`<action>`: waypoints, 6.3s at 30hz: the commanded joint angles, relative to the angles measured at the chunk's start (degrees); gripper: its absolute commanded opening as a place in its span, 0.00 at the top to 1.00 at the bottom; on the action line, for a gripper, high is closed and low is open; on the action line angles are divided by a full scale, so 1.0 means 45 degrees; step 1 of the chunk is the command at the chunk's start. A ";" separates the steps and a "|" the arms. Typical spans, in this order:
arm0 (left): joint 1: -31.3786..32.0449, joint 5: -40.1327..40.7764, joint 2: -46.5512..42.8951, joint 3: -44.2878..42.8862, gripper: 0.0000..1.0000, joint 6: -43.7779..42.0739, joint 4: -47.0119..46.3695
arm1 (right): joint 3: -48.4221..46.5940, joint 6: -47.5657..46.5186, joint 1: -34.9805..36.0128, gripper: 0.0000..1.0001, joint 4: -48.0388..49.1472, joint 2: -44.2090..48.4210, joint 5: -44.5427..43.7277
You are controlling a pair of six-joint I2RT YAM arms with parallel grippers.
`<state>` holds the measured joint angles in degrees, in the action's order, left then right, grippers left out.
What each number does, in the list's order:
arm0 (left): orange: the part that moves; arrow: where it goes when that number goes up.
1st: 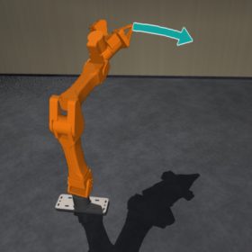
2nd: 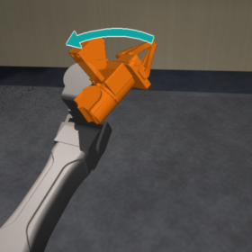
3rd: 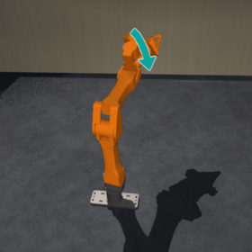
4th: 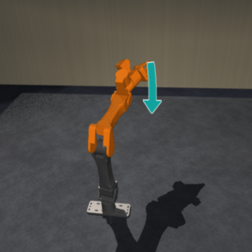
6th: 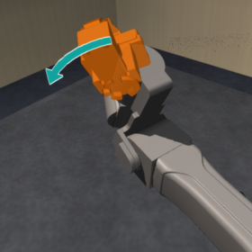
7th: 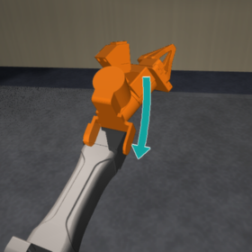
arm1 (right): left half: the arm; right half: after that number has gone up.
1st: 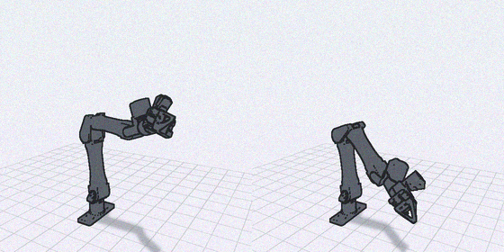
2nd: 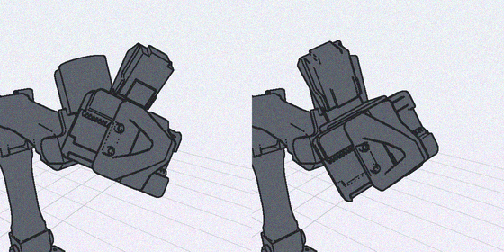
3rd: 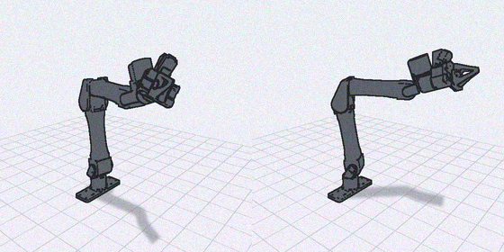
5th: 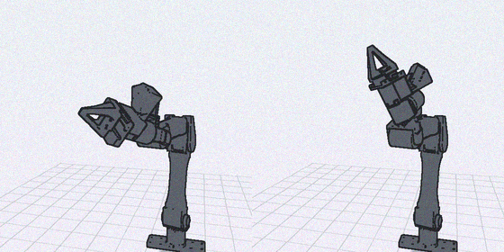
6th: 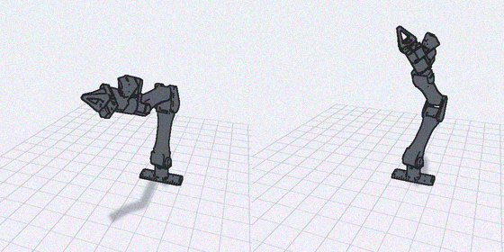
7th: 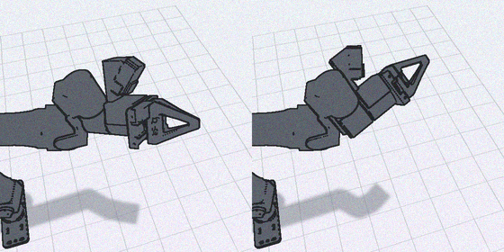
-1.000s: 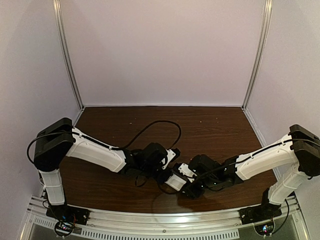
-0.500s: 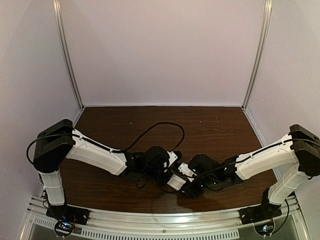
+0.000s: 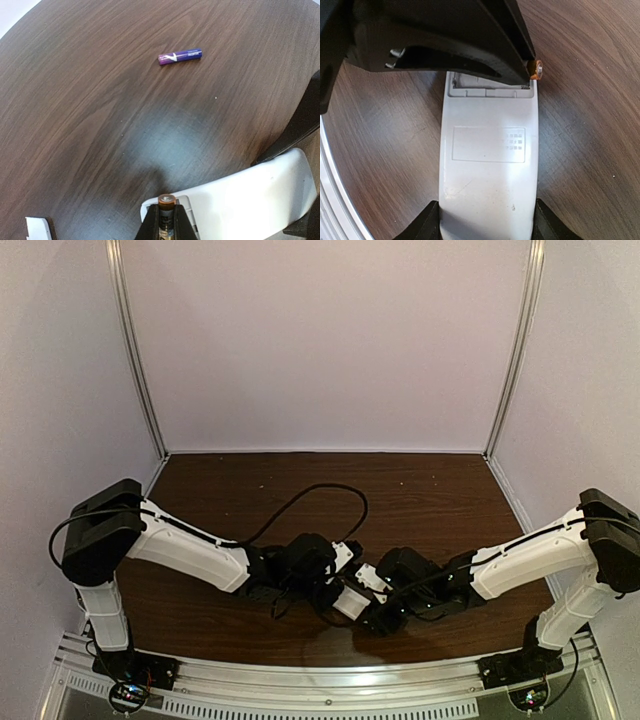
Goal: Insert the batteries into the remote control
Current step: Place the battery in the battery compartment, then load the battery into the battery compartment.
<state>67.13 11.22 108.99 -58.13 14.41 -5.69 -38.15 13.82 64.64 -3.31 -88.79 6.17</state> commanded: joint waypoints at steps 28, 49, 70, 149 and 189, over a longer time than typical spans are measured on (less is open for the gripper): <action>-0.0172 0.0092 -0.1349 0.1680 1.00 -0.1499 -0.2013 | -0.0411 -0.0065 0.0255 0.97 -0.0922 -0.0643 0.0058; -0.0174 -0.0795 -0.1008 0.1892 1.00 -0.1197 -0.3263 | -0.0395 0.0032 0.0259 0.97 -0.0827 -0.0596 -0.0025; -0.0174 -0.0258 -0.0384 0.1926 1.00 -0.1028 -0.2733 | -0.0253 0.0238 0.0263 0.99 -0.0802 -0.0581 -0.0181; -0.0191 0.0021 -0.0729 0.1617 0.63 -0.0122 -0.0821 | 0.0091 0.0366 0.0263 1.00 -0.0797 -0.0091 -0.0539; -0.3152 -0.9582 -0.2842 0.3970 0.72 -0.8344 -0.2432 | -0.2071 -0.3711 0.0289 1.00 -0.2585 -0.1291 0.1587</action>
<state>53.04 -27.70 94.04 -38.81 -17.26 -14.85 -46.89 -1.45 65.60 -12.32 -94.02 11.62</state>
